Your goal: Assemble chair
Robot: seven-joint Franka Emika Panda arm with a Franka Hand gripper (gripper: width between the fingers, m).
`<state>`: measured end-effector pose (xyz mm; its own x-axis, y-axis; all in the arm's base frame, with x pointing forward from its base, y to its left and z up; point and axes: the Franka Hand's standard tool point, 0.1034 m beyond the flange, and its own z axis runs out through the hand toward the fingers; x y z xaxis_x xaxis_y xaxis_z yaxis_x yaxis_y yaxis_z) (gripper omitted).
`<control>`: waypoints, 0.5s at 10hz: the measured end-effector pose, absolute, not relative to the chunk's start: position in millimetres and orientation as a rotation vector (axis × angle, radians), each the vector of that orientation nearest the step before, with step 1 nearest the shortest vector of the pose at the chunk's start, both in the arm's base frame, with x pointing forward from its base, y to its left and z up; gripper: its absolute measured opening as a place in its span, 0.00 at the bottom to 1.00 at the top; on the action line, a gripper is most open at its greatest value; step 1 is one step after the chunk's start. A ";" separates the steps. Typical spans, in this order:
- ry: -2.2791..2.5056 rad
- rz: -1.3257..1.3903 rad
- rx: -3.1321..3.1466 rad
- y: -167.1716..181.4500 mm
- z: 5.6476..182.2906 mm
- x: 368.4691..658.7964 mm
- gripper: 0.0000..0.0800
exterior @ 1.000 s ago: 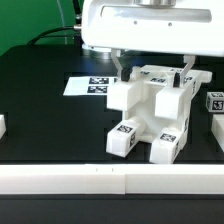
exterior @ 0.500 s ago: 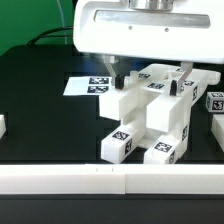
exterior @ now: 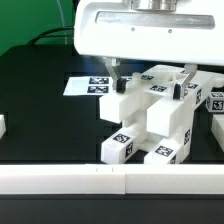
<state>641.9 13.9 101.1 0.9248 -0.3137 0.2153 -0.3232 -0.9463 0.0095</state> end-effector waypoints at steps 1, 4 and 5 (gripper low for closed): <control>-0.492 0.336 3.038 14.1 101.5 644.1 0.81; -0.499 0.332 3.040 17.6 104.1 643.8 0.81; -0.490 0.330 3.045 23.4 108.3 643.8 0.81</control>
Offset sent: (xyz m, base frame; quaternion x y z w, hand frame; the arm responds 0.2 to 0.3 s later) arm -0.0059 0.0029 0.0096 -0.0046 -0.0190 -0.0098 0.9998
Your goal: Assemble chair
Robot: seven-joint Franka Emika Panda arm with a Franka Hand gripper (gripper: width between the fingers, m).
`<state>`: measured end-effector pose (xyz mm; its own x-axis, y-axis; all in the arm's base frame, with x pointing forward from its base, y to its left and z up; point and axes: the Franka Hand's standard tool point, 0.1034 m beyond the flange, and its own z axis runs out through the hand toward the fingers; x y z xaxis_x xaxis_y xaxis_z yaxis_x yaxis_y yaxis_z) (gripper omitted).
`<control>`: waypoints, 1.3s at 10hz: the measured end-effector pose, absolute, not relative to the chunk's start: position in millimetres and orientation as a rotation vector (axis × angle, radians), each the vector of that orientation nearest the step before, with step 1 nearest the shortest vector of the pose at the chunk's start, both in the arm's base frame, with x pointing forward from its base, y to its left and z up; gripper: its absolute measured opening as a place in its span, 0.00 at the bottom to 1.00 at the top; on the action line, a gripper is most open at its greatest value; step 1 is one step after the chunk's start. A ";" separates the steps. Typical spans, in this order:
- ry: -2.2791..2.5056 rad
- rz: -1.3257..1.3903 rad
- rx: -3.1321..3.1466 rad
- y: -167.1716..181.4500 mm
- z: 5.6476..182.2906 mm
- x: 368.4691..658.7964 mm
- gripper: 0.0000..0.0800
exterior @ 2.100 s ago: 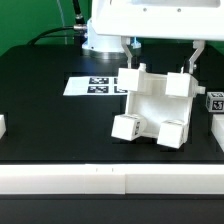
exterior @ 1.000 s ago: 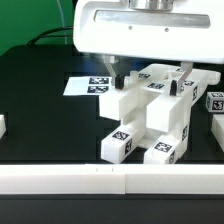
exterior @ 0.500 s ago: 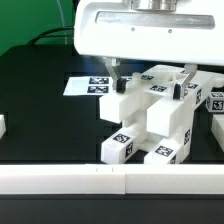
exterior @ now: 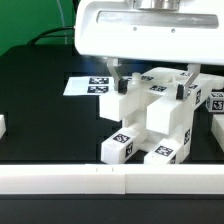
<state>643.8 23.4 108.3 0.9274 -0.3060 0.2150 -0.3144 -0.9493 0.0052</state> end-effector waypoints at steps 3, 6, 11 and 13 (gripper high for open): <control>-0.498 0.308 3.062 23.8 126.9 642.7 0.81; -0.591 0.277 3.106 47.0 162.5 627.5 0.81; -0.869 0.178 3.131 126.8 165.3 583.5 0.81; -0.868 0.180 3.130 123.5 165.3 584.3 0.81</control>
Offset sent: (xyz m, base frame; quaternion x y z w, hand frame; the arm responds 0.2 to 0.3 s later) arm -0.0142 0.0047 0.0321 0.0070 -0.0584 0.0252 0.9980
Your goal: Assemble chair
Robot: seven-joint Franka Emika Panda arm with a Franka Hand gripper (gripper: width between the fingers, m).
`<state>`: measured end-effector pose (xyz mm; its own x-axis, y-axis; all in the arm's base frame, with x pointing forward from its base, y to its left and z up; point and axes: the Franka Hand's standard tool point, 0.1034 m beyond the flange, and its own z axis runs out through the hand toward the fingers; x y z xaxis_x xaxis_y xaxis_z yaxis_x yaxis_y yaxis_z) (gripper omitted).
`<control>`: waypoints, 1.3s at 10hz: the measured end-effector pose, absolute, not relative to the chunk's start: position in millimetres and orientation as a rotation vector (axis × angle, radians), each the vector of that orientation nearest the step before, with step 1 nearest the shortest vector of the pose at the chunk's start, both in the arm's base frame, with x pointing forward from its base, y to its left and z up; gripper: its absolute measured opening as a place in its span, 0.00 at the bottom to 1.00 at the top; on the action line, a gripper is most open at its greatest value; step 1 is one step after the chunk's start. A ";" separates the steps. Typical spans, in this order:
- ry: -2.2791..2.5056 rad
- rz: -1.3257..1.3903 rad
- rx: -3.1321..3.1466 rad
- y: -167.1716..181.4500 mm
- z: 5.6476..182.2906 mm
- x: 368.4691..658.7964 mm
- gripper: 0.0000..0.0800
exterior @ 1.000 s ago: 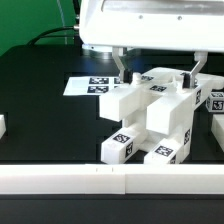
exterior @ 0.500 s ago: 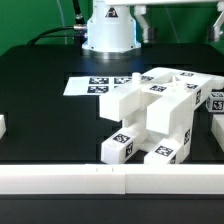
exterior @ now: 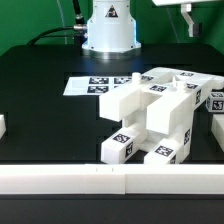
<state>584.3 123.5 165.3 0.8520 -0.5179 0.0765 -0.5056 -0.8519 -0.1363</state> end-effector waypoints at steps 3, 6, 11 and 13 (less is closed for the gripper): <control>0.918 -0.153 -2.894 160.8 162.8 568.1 0.81; 0.807 -0.171 -2.930 204.1 139.0 530.2 0.81; 0.791 -0.187 -2.933 205.5 131.6 525.1 0.81; 0.748 -0.217 -2.951 200.4 112.3 510.0 0.81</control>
Offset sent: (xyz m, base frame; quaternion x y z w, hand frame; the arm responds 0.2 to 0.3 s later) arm -0.0566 0.0548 -0.0144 0.0117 0.0304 -0.0042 0.9995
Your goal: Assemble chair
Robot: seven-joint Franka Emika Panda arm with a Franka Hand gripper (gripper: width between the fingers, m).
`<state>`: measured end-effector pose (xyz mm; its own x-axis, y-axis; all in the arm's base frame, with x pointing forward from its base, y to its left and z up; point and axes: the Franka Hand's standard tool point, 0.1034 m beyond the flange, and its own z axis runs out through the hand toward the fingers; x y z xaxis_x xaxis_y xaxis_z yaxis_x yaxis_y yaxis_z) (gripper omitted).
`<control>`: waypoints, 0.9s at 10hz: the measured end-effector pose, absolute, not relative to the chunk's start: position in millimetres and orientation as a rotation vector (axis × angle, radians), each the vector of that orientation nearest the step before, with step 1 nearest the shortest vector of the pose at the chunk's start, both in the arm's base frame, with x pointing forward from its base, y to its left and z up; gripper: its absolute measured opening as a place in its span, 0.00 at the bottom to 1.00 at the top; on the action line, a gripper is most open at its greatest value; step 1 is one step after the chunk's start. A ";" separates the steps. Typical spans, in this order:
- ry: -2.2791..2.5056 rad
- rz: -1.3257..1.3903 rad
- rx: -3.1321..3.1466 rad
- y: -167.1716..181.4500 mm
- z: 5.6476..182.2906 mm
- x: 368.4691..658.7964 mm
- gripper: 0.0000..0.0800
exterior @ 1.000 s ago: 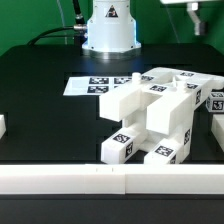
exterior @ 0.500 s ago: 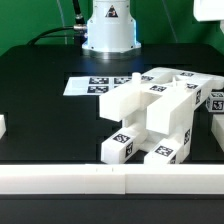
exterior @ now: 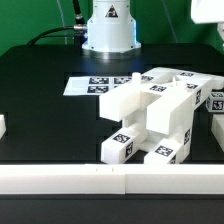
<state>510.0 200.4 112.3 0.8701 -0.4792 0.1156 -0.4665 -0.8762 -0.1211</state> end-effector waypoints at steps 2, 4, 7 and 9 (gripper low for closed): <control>0.745 -0.198 -2.979 194.5 94.1 501.5 0.81; 0.749 -0.212 -2.988 191.5 79.7 498.5 0.81; 0.748 -0.212 -2.989 191.4 79.8 498.9 0.81; 0.675 -0.230 -3.006 190.2 76.6 495.3 0.81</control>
Offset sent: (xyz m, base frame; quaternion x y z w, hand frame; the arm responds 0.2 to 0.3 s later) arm -0.0018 -0.0045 -0.0247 -0.0184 0.0195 0.0183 0.9995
